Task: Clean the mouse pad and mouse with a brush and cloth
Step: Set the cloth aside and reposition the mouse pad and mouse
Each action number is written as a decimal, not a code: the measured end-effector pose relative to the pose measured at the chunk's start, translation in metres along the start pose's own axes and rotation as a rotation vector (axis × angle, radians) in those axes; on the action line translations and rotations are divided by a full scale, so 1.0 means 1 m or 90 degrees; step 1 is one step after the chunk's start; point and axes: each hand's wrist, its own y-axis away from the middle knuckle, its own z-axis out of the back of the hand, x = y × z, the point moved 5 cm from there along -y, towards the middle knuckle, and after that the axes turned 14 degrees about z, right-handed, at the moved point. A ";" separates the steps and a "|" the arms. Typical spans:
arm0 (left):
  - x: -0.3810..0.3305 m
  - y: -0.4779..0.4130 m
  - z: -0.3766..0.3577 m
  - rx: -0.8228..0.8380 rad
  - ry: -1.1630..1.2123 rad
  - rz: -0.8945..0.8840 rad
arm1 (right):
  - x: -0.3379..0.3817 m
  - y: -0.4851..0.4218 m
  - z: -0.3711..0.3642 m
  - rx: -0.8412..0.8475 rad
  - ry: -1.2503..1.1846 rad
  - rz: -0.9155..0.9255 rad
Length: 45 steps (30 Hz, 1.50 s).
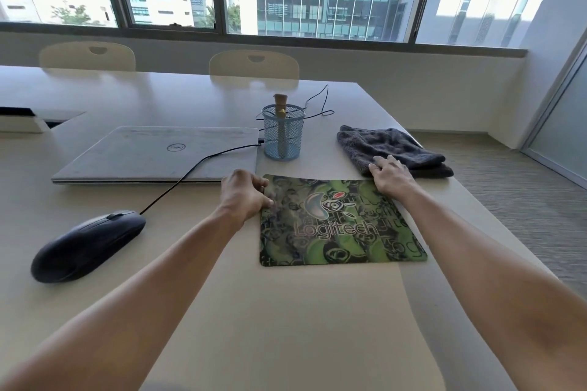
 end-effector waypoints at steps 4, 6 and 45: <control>-0.002 -0.001 -0.001 0.000 -0.030 -0.024 | 0.032 0.026 0.010 -0.206 0.062 0.145; -0.005 0.000 -0.002 -0.005 -0.083 -0.052 | 0.048 0.040 0.002 -0.162 0.036 0.215; 0.013 0.021 -0.014 -0.041 -0.395 -0.220 | 0.027 0.071 0.001 -0.169 0.014 -0.073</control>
